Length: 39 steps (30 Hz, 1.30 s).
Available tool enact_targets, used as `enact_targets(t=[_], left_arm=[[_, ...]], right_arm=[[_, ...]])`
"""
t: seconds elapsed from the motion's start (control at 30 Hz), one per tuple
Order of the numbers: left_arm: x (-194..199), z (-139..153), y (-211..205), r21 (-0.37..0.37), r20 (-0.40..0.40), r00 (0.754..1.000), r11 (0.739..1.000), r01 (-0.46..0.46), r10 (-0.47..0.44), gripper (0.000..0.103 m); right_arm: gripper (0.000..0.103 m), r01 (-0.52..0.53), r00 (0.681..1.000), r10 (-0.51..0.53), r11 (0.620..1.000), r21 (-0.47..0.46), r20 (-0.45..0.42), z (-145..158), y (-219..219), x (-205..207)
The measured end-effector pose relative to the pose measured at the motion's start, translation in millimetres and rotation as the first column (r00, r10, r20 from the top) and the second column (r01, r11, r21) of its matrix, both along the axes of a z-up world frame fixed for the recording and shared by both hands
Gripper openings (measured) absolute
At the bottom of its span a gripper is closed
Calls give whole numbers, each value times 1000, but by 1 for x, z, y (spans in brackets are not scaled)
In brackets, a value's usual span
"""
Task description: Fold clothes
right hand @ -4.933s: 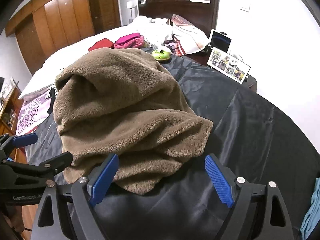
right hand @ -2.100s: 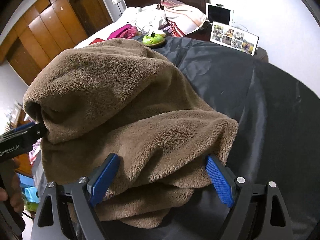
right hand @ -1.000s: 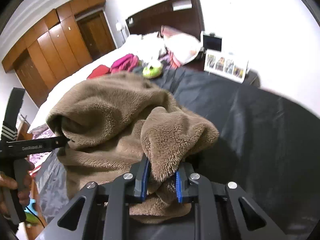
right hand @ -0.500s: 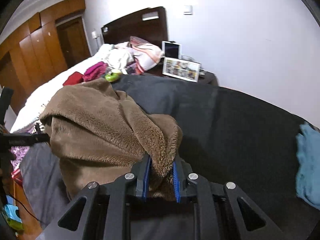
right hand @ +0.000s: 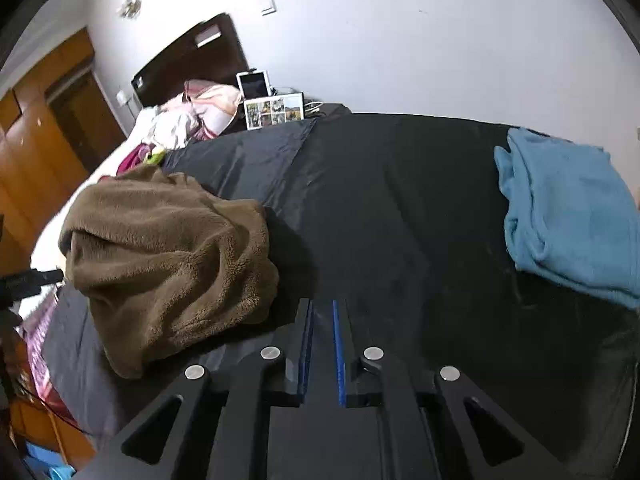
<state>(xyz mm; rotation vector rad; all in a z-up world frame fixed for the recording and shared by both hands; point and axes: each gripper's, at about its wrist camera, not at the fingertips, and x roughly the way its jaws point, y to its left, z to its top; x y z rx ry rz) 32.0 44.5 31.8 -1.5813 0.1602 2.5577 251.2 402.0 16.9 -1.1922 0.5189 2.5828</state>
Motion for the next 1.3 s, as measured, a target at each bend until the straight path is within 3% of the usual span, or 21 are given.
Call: enact_targets(t=[0.03,0.1,0.13,0.23,0.33,0.43,0.63,0.93,1.13,1.3], left_arm=[[2,1,2,-2,-3,1000,1000,4,-4,103],[4,3,3,-3,-9,1000,1000,9,-9,103],[5,4,3,-3,-13,1000,1000,9,-9,103],[6,7,-4,3,-18,1000,1000,4,-4,103],[0,12,-17,16,-25,1000,1000,-12,12,103],[-12,20,-31,44,-31,999,999,-26,27,103],[-49,34,-36,67,-59,998,998,-2,6,103],[-111,35,18,95,-70,987,984,151,-144,103],[-138,12,59,64,-43,965,963,260,-257,103],[-143,-13,56,53,8,958,957,284,-285,103]], right_arm=[[30,-13,1000,13,1000,-6,-11,1,-4,-1],[88,-39,999,38,999,-18,-33,2,-11,-3],[91,-52,998,51,998,-24,-40,2,-15,-6],[91,-93,994,90,995,-42,-57,2,-27,-17],[91,-107,994,101,986,-129,-53,-5,-29,-33],[91,-75,997,68,978,-192,-43,-11,-27,-48],[91,-3,1000,0,974,-225,-11,-22,-22,-80],[91,110,994,-104,964,-243,38,-42,-5,-129],[90,124,991,-104,948,-294,81,-65,0,-161],[77,90,993,-56,933,-348,105,-79,-5,-178]])
